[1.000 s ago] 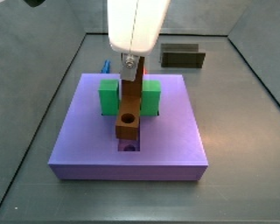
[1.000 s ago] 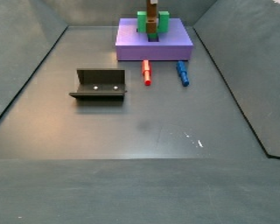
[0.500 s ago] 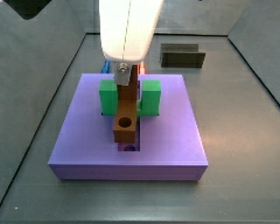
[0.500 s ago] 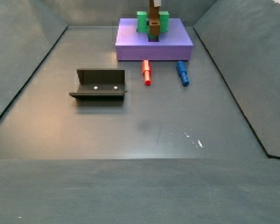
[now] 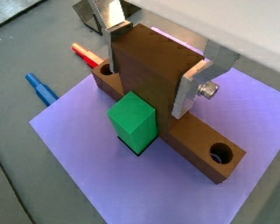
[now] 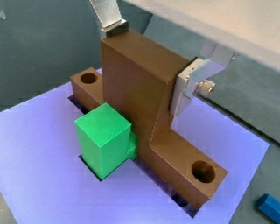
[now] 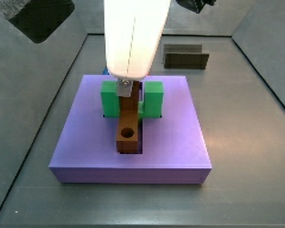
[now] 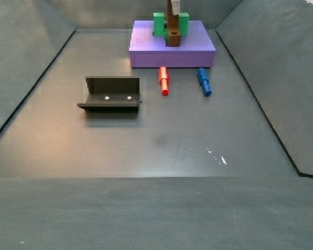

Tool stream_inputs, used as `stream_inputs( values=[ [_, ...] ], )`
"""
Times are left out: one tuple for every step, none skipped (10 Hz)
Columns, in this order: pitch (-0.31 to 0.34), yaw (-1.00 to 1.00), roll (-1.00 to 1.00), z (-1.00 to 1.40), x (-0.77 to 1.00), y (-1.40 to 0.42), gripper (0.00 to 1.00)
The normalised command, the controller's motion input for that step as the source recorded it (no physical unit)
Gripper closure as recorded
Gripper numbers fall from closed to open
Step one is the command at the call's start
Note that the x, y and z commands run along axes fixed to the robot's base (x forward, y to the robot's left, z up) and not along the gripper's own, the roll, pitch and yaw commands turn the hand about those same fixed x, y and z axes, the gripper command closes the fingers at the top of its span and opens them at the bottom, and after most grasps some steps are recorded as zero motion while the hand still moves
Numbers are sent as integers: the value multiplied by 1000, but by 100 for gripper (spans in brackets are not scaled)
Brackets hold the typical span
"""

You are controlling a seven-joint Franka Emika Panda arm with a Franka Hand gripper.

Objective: Pick up the brown object. Move up. Place the brown object on the fixture. Regrasp the brown object. Move to above the board. Insert the brown object.
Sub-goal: Insert the brown object.

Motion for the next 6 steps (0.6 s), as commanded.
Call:
stream_inputs(
  values=[
    [-4,0,0,-254,109,-9,100],
    [0,0,37,-111,240,-49,100],
    [0,0,89,-80,283,0,100],
    [0,0,117,-186,94,0,100],
    [0,0,87,-254,26,9,100],
    [-33,0,57,-409,0,14,100]
  ],
)
